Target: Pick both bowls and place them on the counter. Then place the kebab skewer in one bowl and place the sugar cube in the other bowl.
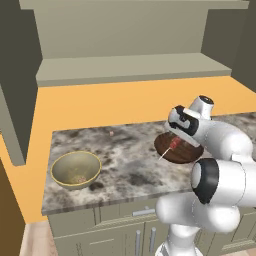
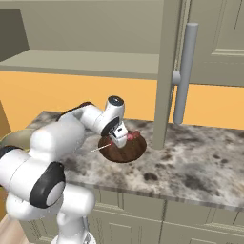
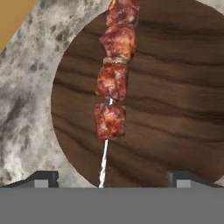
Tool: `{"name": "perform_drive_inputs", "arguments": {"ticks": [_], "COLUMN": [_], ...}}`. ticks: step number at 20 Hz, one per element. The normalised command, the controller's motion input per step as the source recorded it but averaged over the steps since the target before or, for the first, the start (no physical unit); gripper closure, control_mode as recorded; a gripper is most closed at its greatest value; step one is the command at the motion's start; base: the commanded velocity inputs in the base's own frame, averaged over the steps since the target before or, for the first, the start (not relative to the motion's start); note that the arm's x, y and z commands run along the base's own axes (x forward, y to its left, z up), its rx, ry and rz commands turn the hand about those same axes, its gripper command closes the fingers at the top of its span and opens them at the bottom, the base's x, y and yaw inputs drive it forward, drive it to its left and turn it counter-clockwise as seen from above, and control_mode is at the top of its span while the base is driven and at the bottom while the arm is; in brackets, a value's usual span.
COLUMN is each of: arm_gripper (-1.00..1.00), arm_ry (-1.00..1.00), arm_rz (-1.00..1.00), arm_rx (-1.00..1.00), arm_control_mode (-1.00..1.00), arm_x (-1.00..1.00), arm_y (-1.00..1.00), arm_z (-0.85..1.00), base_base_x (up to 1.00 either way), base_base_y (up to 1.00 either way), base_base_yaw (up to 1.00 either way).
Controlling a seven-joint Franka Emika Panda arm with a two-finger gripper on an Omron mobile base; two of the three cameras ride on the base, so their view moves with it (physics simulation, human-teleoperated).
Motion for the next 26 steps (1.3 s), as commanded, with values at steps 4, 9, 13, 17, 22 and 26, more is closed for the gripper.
{"name": "perform_drive_inputs", "arguments": {"ticks": [4,9,13,17,22,26], "arm_gripper": [-1.0,-1.0,-1.0,-1.0,-1.0,-1.0], "arm_ry": [-0.1,-0.07,-0.04,-0.05,-0.08,-0.1], "arm_rz": [-0.1,-0.1,-0.1,-0.08,-0.08,-0.08], "arm_rx": [0.0,0.0,-0.01,-0.05,-0.05,-0.03], "arm_control_mode": [-1.0,-1.0,-1.0,-1.0,-1.0,-1.0], "arm_x": [-0.86,-0.89,-0.86,-0.73,-0.71,-0.65], "arm_y": [0.3,0.33,0.34,0.32,0.28,0.22], "arm_z": [0.24,0.14,0.12,0.19,0.37,0.44], "base_base_x": [0.0,0.0,0.0,0.0,0.0,0.0], "base_base_y": [0.0,0.0,0.0,0.0,0.0,0.0], "base_base_yaw": [0.0,0.0,0.0,0.0,0.0,0.0]}}
